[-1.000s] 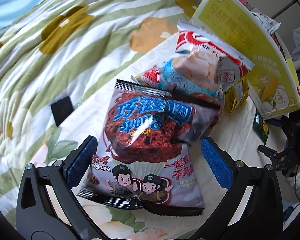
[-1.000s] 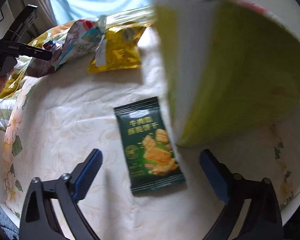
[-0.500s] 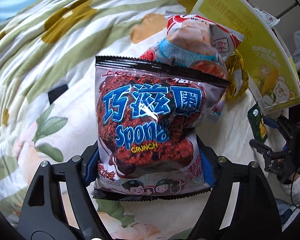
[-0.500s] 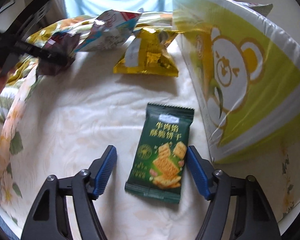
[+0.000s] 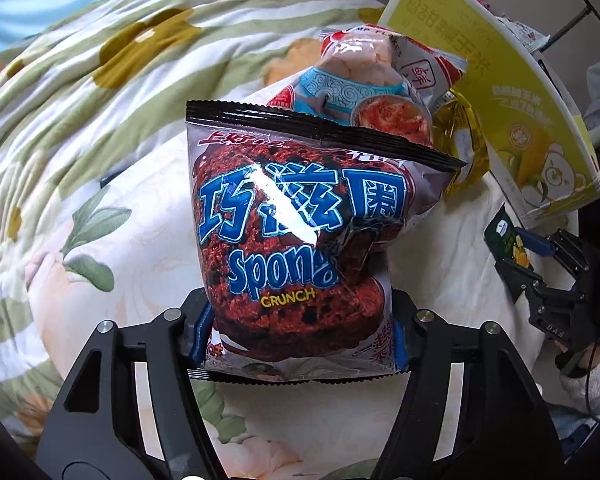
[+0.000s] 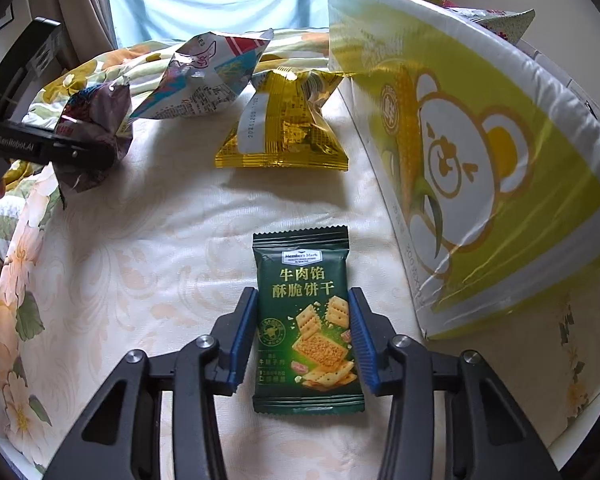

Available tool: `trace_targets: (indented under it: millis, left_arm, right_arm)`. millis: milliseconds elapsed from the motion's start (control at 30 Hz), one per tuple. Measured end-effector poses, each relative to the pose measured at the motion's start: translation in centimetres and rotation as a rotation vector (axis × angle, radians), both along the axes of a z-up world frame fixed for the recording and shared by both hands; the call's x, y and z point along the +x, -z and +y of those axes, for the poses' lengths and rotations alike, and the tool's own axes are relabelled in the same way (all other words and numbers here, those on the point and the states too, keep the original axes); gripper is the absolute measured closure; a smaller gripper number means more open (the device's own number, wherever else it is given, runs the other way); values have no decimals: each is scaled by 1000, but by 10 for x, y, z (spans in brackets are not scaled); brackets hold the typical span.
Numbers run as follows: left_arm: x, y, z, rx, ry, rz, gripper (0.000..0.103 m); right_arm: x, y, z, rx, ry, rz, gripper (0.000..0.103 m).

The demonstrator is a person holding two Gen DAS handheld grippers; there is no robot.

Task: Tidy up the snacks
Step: 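Grasp the purple Spona Crunch bag with the left tool while the right tool grasps the green cracker packet, then carry both bags over the yellow box and open both tools to drop them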

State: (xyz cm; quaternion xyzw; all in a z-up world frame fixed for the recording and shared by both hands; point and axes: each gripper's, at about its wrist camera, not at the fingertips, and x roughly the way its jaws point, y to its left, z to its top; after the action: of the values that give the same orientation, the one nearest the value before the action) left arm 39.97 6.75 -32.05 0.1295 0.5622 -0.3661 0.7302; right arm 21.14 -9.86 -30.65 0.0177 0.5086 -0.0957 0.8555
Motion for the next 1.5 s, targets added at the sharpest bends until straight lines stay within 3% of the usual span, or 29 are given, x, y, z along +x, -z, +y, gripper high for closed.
trace_targets:
  millis: [233,367,767,933,1133,1500]
  left_arm:
    - [-12,-9,9,-21,-70,-15,41]
    - [-24,-31,19,-63,-111,-30,41]
    - [-76,-144,11,-120,-208,-171,41]
    - [-94,-186,-31,-166,-242,-215,41]
    - [-112,-217,-116,-222,-256,-242,41]
    - [-128,-199,-291,-236,-226,-174,40]
  right_arm:
    - [-7,-19,15,13,-23,-15,62]
    - [-10,-39,26,17,-51,-38,62]
    - [-10,-149,16,114,-78,-201,62]
    - [-21,-197,-28,113,-79,-269,62]
    - [-24,-230,-97,75,-82,-299,62]
    - [-23,-247,-217,79,-85,-314,63]
